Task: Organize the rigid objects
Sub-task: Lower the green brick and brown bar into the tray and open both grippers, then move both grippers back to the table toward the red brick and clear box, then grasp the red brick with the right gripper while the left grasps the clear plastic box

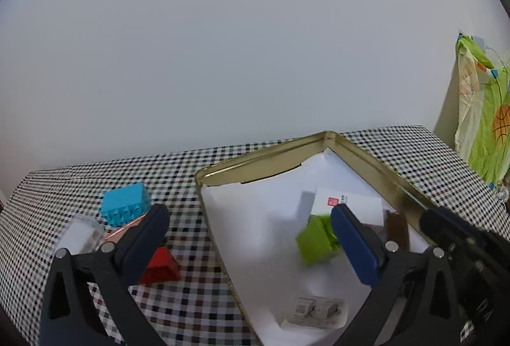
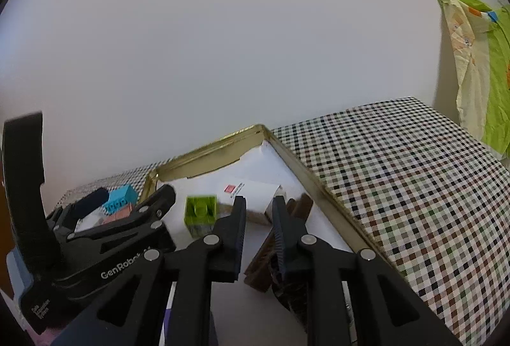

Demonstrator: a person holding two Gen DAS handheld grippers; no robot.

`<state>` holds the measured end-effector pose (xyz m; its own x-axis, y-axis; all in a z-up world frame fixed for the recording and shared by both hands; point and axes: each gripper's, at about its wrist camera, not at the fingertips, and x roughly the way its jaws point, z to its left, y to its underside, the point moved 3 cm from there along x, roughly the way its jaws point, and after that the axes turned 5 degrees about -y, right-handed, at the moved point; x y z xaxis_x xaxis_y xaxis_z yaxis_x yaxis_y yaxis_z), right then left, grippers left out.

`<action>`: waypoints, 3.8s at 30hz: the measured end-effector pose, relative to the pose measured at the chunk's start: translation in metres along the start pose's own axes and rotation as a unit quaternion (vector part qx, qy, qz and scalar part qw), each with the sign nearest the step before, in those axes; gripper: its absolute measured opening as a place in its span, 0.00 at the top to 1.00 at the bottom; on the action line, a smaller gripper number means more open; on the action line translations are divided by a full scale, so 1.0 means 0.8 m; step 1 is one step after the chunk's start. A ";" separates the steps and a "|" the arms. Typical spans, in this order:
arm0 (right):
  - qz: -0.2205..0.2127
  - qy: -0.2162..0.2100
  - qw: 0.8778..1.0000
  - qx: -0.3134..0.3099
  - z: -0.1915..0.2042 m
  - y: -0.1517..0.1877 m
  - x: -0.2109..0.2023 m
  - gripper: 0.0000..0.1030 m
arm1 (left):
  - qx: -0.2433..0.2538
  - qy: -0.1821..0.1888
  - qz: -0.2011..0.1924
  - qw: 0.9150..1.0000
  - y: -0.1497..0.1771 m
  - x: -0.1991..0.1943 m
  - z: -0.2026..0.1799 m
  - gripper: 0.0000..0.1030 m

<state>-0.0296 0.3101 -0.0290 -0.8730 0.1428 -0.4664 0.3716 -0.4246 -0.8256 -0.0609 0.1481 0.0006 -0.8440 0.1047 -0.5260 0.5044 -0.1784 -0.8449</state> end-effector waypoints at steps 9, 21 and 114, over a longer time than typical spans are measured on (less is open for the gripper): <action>-0.097 0.023 0.994 0.032 -0.013 -0.012 -0.040 0.24 | -0.012 -0.025 -0.015 1.000 0.013 -0.011 0.033 0.01; -0.192 0.141 0.971 -0.019 0.001 -0.006 -0.071 0.24 | -0.059 -0.062 -0.035 0.996 0.041 -0.033 0.109 0.01; 0.026 -0.050 0.995 -0.086 0.215 0.066 0.045 0.32 | -0.049 -0.023 0.174 0.983 0.072 0.107 0.264 0.38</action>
<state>-0.0955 0.1393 -0.0348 -0.8753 0.0311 -0.4826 0.4576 -0.2694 -0.8474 -0.1424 -0.0595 -0.0725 -0.6242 0.0088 -0.7812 0.7767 -0.1010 -0.6217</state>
